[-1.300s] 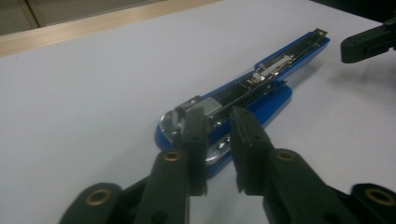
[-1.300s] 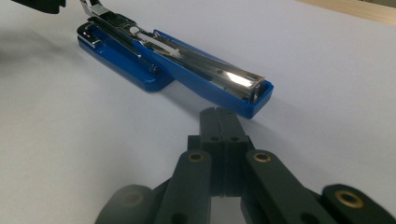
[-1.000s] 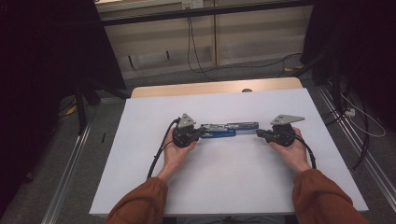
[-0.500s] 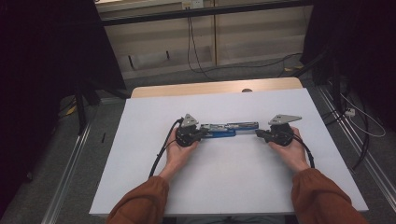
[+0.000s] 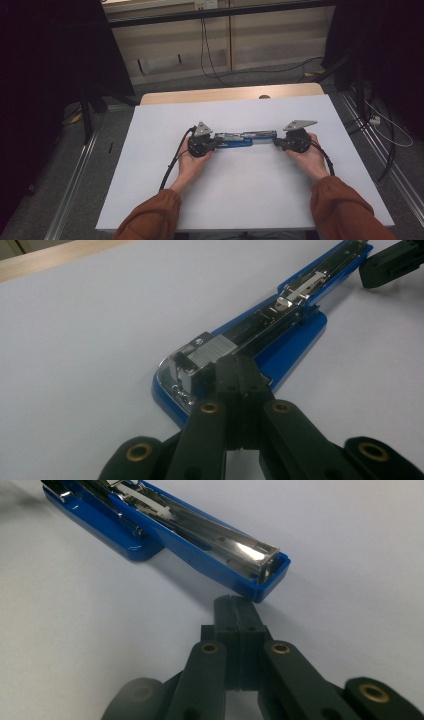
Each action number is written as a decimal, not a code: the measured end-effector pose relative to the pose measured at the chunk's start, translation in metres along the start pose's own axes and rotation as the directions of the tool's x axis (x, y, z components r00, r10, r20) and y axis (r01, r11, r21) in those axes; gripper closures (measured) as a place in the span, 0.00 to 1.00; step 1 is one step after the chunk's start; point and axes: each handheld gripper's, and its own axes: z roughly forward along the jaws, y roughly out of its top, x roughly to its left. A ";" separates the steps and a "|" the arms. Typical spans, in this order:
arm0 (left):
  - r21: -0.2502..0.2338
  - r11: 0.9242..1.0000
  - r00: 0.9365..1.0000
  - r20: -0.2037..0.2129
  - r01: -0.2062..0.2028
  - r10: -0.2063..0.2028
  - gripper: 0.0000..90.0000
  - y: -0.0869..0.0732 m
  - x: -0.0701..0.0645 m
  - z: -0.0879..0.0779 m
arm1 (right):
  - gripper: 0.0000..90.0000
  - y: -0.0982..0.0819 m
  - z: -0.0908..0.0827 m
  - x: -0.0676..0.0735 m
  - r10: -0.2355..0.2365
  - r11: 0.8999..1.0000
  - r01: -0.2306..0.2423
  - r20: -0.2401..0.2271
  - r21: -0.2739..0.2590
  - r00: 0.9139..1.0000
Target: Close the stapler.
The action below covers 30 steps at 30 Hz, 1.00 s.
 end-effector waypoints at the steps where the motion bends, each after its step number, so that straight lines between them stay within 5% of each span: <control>1: 0.000 1.000 1.000 0.000 0.000 0.000 1.00 0.000 0.000 0.000 | 1.00 0.000 0.000 0.001 -0.003 1.000 0.003 0.005 0.001 1.000; 30: 0.004 1.000 1.000 -0.004 -0.013 0.013 1.00 0.000 0.000 0.000 | 1.00 0.003 0.007 0.003 -0.007 1.000 0.007 0.053 0.001 0.999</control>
